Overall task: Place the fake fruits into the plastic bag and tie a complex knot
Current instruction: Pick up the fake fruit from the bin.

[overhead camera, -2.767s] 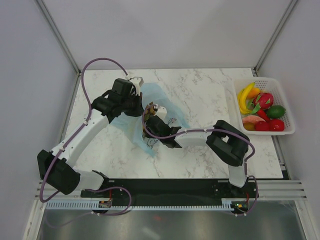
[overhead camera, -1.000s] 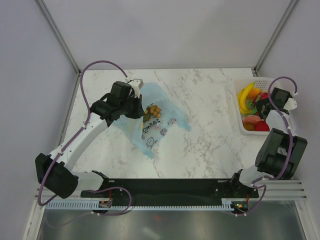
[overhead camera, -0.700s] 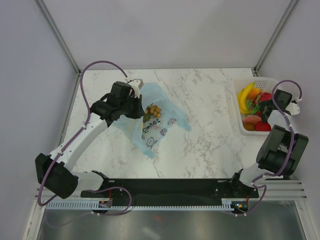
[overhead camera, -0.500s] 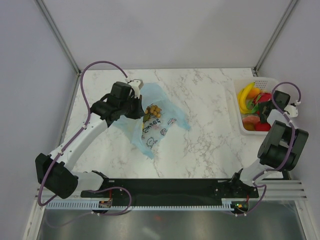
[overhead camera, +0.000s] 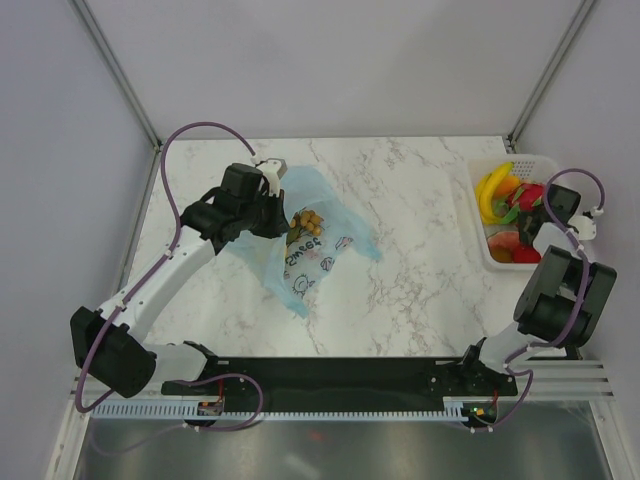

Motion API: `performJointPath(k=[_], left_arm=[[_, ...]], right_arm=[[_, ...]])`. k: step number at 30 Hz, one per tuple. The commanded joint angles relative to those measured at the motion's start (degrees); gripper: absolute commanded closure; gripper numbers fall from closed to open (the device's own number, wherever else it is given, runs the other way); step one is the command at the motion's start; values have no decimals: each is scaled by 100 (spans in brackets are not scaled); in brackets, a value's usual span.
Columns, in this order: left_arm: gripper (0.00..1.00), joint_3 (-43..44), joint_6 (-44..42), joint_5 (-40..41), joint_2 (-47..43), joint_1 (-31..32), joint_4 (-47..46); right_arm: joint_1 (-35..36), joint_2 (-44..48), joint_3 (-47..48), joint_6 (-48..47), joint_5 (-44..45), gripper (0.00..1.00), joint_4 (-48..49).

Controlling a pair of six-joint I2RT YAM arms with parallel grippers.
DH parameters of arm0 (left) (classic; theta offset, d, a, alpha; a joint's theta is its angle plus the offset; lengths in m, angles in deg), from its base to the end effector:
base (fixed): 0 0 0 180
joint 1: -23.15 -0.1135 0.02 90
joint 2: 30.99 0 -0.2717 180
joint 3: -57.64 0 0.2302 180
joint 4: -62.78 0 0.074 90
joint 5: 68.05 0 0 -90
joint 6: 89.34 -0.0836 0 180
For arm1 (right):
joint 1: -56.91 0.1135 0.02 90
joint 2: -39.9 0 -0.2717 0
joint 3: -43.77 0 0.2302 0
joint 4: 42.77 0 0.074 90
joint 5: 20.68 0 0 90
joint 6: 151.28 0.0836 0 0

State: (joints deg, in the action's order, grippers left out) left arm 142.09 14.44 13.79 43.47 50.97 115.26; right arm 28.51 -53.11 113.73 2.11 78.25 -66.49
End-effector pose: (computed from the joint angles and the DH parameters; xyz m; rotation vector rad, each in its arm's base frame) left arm 0.2505 -0.1456 0.3093 0.3623 2.3352 -0.5266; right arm 0.3046 -0.1795 0.1806 1.7571 1.6007 0.1061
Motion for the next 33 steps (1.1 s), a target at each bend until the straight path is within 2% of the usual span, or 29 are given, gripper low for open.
performJointPath(k=[1,10,16,21,26,29,33], left_arm=[[98,0,-218,-177,-151,-30,-186],[98,9,-218,-212,-159,-30,-186],[98,0,-209,-238,-168,-30,-177],[98,9,-209,-256,-177,-30,-177],[98,9,-218,-273,-177,-30,-186],[98,9,-218,-273,-168,-30,-186],[98,18,-218,-282,-151,-30,-177]], right_arm=[[-51,616,-35,-178,84,91,96],[124,1435,-273,-135,-813,92,113],[291,1839,-405,-99,-858,92,-10],[370,1989,-335,-468,-779,93,-133],[370,1691,16,-1432,-884,92,-116],[362,1506,210,-1978,-1461,91,130],[388,1496,271,-2121,-2001,88,780]])
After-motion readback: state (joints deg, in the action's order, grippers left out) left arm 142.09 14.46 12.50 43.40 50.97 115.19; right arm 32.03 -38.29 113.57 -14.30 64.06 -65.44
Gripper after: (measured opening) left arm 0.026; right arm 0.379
